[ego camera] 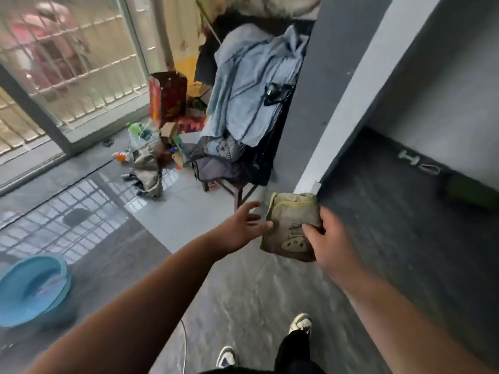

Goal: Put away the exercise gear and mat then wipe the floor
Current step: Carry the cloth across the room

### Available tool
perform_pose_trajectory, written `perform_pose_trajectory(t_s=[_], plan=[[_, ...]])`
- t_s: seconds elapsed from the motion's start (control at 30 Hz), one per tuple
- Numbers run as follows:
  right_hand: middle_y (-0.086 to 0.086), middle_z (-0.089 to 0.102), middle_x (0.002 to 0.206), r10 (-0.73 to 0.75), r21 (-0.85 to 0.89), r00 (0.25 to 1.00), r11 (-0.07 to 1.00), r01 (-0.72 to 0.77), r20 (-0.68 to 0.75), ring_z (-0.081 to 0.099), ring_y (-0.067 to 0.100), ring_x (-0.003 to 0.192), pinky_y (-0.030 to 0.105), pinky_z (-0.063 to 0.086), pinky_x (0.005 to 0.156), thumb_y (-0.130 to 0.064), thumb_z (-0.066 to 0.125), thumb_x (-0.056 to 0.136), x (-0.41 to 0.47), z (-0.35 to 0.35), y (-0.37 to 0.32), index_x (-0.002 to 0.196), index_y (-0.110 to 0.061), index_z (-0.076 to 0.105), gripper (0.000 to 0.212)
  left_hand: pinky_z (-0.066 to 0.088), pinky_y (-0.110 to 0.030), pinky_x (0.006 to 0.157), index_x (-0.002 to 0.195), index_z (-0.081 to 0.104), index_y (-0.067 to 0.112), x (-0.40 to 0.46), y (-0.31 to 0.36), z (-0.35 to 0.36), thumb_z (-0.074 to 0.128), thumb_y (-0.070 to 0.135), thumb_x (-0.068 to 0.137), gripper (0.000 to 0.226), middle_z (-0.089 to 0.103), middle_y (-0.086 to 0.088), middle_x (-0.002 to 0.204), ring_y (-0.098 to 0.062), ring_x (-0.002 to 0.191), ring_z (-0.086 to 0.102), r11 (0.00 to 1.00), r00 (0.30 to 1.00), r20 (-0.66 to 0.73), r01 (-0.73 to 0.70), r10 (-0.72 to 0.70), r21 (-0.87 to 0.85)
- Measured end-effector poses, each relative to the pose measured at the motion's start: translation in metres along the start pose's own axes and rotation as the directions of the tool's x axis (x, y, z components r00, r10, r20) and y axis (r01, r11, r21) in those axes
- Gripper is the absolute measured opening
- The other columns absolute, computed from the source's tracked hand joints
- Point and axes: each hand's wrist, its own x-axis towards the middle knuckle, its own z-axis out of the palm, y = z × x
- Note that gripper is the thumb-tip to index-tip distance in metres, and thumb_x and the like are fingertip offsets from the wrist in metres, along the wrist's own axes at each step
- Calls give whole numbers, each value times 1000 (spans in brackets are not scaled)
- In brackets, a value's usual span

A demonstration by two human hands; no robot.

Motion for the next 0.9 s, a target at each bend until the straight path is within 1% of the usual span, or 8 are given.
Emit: perform_pose_trajectory(t_s=[0.2, 0.27, 0.4, 0.47, 0.6, 0.77, 0.83, 0.9], plan=[[-3, 72, 104, 133, 206, 980, 973, -101, -151, 69, 16, 96, 47, 58, 87, -22, 60, 88, -61, -104, 2, 114, -36, 64, 29, 47, -46, 105, 137, 50, 10, 22, 55, 98, 81, 44, 77, 75, 63, -10, 130, -25, 120, 61, 997, 920, 390, 62, -36, -53], [-3, 72, 105, 150, 223, 964, 970, -100, -220, 68, 18, 100, 47, 56, 89, -26, 61, 83, -78, -137, 16, 113, -41, 64, 33, 47, -46, 104, 131, 55, 7, 31, 66, 139, 81, 34, 79, 64, 65, -11, 126, -26, 117, 62, 997, 916, 400, 61, -36, -49], [-9, 66, 105, 202, 198, 909, 971, -136, -364, 63, 9, 100, 28, 50, 85, -5, 59, 90, -106, -203, 58, 107, -45, 56, 43, 56, -43, 90, 124, 56, 10, 45, 85, 230, 74, 11, 85, 43, 65, -15, 118, -29, 104, 67, 994, 908, 420, 42, 5, -104], [-1, 69, 106, 307, 367, 877, 915, -166, -369, 66, 15, 98, 34, 54, 84, -2, 59, 90, -117, -239, 85, 108, -38, 58, 41, 57, -40, 75, 123, 54, 14, 53, 96, 280, 72, 7, 85, 43, 66, -13, 111, -28, 95, 68, 995, 901, 430, -6, 49, -101], [9, 75, 99, 525, 684, 741, 719, -123, -418, 73, 24, 86, 42, 59, 70, -19, 65, 94, -140, -322, 153, 102, -22, 67, 9, 54, -32, 64, 121, 55, 22, 73, 114, 391, 71, 5, 86, 42, 63, -19, 118, -27, 96, 67, 995, 857, 507, -98, 95, -21], [8, 73, 102, 591, 660, 570, 744, -109, -571, 71, 25, 89, 49, 60, 80, -24, 62, 97, -174, -442, 230, 97, -25, 68, 6, 55, -58, 85, 113, 60, 26, 95, 138, 545, 73, 8, 84, 37, 65, -22, 111, -38, 104, 65, 983, 801, 591, -168, 95, 70], [11, 73, 107, 615, 781, 590, 623, 45, -523, 71, 31, 98, 54, 57, 87, -21, 62, 97, -185, -485, 253, 110, -20, 66, 15, 55, -59, 86, 116, 58, 22, 106, 148, 601, 72, 5, 86, 37, 65, -23, 110, -39, 102, 65, 983, 785, 613, -169, 90, 72], [17, 70, 117, 621, 907, 683, 391, 154, -384, 67, 37, 108, 56, 55, 90, -20, 57, 97, -194, -524, 273, 124, -11, 61, 28, 56, -56, 84, 119, 56, 18, 118, 160, 650, 70, 3, 87, 37, 64, -24, 114, -40, 103, 66, 987, 775, 628, -147, 72, 70]])
